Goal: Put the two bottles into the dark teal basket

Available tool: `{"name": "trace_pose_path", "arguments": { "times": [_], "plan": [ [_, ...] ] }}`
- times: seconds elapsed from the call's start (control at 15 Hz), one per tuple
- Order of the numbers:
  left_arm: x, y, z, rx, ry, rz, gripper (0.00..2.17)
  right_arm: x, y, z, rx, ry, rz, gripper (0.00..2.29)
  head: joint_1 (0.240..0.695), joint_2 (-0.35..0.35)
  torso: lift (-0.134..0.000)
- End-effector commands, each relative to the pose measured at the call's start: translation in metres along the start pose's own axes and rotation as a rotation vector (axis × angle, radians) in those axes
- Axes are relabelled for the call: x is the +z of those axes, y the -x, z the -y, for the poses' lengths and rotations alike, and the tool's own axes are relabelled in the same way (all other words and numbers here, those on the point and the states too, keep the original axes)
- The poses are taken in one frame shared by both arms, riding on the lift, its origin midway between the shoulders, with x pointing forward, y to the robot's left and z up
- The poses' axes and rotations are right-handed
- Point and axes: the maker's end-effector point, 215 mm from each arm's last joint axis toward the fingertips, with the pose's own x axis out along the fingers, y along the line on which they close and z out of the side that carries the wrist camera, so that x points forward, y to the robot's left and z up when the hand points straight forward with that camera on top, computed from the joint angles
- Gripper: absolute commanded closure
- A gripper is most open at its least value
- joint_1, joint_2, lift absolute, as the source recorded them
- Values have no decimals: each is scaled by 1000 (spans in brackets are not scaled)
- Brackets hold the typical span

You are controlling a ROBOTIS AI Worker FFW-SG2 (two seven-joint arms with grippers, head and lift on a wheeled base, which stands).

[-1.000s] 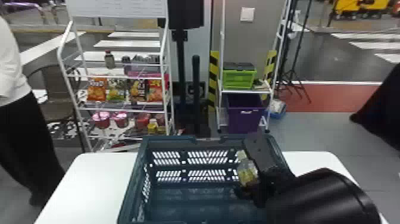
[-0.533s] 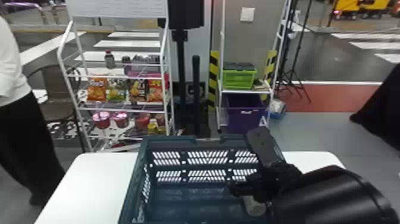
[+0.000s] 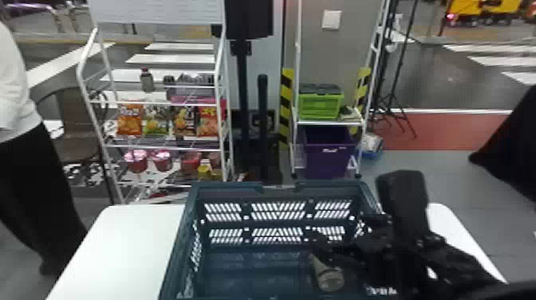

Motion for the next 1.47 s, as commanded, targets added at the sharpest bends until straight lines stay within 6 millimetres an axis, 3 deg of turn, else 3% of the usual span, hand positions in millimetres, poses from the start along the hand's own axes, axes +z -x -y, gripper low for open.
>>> {"name": "trace_pose_path", "arguments": {
  "times": [0.0,0.33,0.47,0.6,0.87,1.07,1.27,1.4],
  "plan": [
    [-4,-5,2,-4,-8,-14,2145,-7,26,16,-5,-68,29,46,499,0,0],
    [-7,-9,9,-13,-5,-24,2145,-26,63,52,-18,-174,100,49,499,0,0],
    [-11,-11,10,-16,-12,-41,2145,-38,64,65,-30,-193,142,49,499,0,0],
    [-10,-13,12,-18,-11,-38,2145,-37,64,73,-51,-164,226,53,499,0,0],
    [-14,-16,19,-29,-12,-60,2145,-46,66,81,-83,-140,364,70,499,0,0],
    [-13,-24,25,-39,-24,-77,2145,-79,66,72,-111,-178,383,76,499,0,0],
    [-12,-33,30,-48,-33,-90,2145,-113,80,65,-141,-188,406,80,499,0,0],
    [-3,-39,36,-53,-32,-91,2145,-124,97,63,-156,-180,443,83,499,0,0]
  ]
}}
